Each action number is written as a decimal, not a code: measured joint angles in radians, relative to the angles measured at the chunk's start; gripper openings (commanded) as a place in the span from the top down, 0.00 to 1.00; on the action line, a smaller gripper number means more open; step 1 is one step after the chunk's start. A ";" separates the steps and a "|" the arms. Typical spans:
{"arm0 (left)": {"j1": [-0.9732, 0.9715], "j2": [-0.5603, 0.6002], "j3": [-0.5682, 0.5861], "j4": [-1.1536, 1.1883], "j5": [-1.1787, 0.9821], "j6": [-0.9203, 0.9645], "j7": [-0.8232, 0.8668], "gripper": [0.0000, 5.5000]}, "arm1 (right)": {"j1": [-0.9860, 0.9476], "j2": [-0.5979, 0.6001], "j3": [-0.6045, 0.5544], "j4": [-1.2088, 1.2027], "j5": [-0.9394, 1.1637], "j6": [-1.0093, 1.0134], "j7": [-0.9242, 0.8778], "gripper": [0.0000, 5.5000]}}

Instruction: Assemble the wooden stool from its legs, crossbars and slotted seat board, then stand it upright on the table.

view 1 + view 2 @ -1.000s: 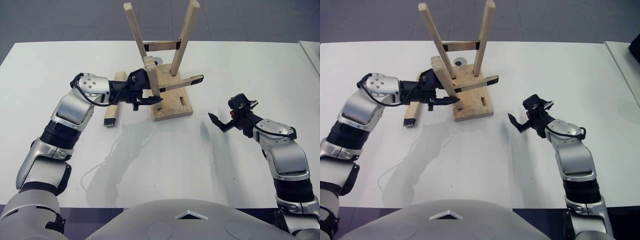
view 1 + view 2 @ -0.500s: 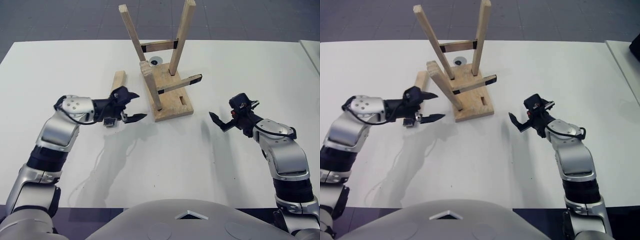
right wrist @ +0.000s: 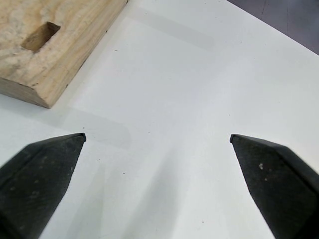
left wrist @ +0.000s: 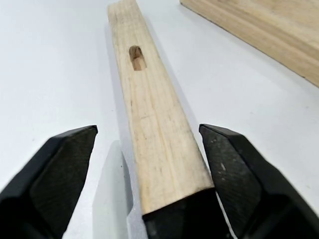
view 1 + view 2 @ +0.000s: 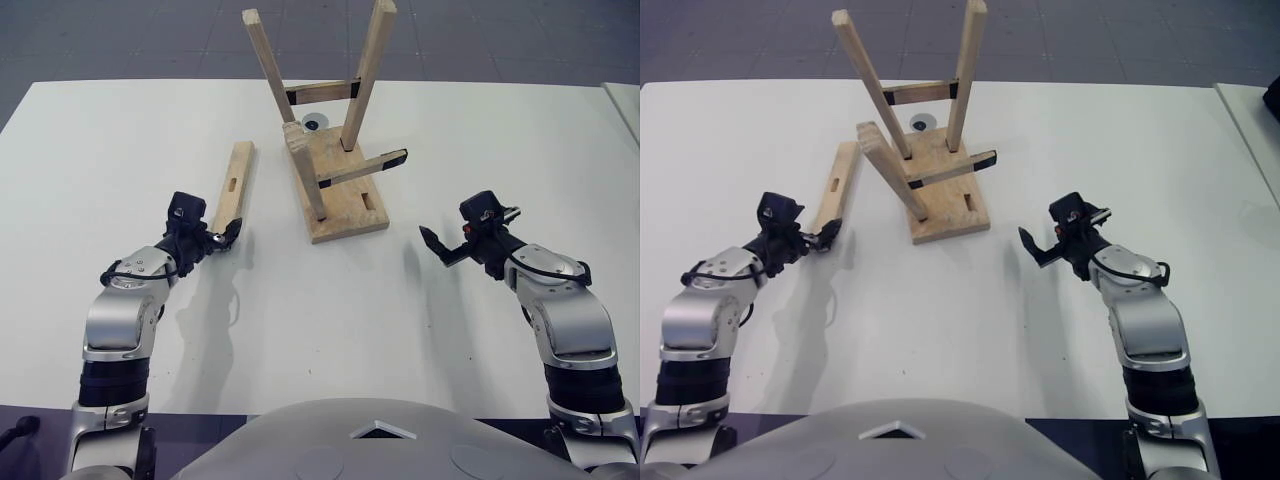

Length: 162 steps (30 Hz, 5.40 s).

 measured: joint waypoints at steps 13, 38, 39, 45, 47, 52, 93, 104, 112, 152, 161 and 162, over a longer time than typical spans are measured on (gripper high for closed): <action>-0.082 0.025 -0.061 0.043 0.011 0.144 0.015 0.63 | -0.022 0.018 -0.012 -0.025 0.043 0.013 -0.003 0.02; -0.519 0.108 0.331 -0.024 -1.024 0.259 -0.258 0.63 | -0.622 0.269 -0.436 0.014 1.222 0.380 -0.211 0.02; -0.532 0.132 0.322 -0.041 -1.068 0.290 -0.270 0.63 | -0.627 0.269 -0.412 0.027 1.256 0.380 -0.218 0.02; -0.539 0.175 0.240 -0.101 -1.189 0.370 -0.317 0.63 | -0.655 0.271 -0.292 0.080 1.419 0.360 -0.237 0.02; -0.534 0.194 0.226 -0.114 -1.204 0.375 -0.328 0.63 | -0.669 0.271 -0.259 0.083 1.463 0.346 -0.242 0.05; -0.502 0.226 0.192 -0.131 -1.212 0.383 -0.366 0.63 | -0.695 0.235 -0.189 0.084 1.534 0.314 -0.233 0.19; -0.251 0.191 0.008 0.246 -0.419 -0.182 -0.413 0.02 | -0.443 -0.104 -0.226 0.299 0.849 -0.115 -0.041 0.63; -0.452 -0.052 -0.245 0.753 0.106 -0.494 -0.108 0.02 | -0.254 -0.034 0.021 0.374 0.491 -0.268 0.093 0.63; -0.521 -0.082 -0.226 0.897 0.167 -0.584 -0.086 0.02 | -0.125 0.040 0.081 0.110 0.557 -0.147 0.113 0.63; -0.400 0.147 0.072 0.481 0.125 -0.540 -0.142 0.02 | -0.256 0.092 0.307 0.191 0.244 -0.374 0.199 0.63; -0.612 0.199 0.132 0.174 -0.152 -0.432 -0.314 0.02 | -0.295 0.106 0.316 0.221 0.221 -0.360 0.171 0.63; -0.634 0.199 0.130 0.140 -0.171 -0.411 -0.322 0.02 | -0.301 0.109 0.317 0.225 0.219 -0.354 0.170 0.63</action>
